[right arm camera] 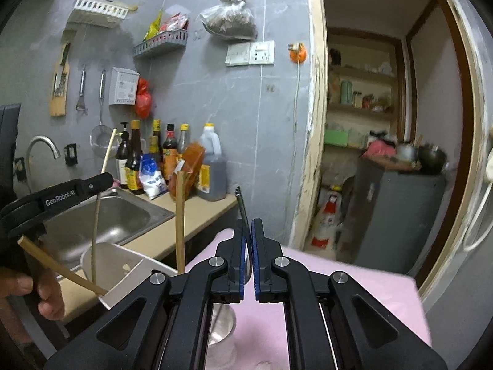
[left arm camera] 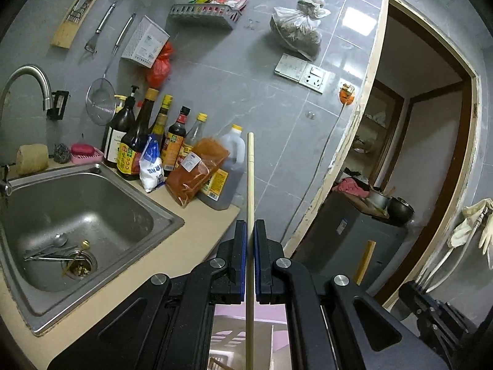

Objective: Organize utensils
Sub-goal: 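Carry the chopstick and fork over the caddy with both tools, then drop the chopstick and fork into the caddy, opening both tools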

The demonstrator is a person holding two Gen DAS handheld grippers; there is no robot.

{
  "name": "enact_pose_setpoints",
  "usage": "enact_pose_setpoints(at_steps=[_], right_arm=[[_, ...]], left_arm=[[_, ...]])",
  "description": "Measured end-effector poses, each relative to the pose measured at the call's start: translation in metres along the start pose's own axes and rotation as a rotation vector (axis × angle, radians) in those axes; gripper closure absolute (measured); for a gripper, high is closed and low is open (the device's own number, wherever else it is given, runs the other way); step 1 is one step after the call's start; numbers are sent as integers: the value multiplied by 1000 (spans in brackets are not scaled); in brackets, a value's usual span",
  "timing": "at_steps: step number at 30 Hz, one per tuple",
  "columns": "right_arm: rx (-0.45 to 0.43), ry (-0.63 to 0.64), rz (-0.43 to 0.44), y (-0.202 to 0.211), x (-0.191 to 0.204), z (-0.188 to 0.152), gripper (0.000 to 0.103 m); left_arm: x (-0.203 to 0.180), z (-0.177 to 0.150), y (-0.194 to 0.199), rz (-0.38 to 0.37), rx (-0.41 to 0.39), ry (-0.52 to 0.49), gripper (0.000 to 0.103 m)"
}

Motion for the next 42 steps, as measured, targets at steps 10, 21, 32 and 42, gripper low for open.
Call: enact_pose_setpoints(at_steps=[10, 21, 32, 42], right_arm=[[47, -52, 19, -1, -3, -10, 98], [41, -59, 62, 4, 3, -7, 85], [18, -181, 110, 22, -10, 7, 50], [-38, -317, 49, 58, -57, 41, 9]], left_arm=[[8, -2, -1, 26, 26, -10, 101], [4, -18, -1, -1, 68, -47, 100], [-15, -35, 6, -95, 199, -77, 86], [-36, 19, 42, -43, 105, -130, 29]])
Point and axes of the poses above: each gripper's, at about its wrist camera, not at the fingertips, and y roughly against the way its jaws point, x to its left, z to its top, the point moved 10 cm from there along -y, roughly the way its jaws point, and after that the axes turned 14 degrees about -y, right-handed, at the moved point
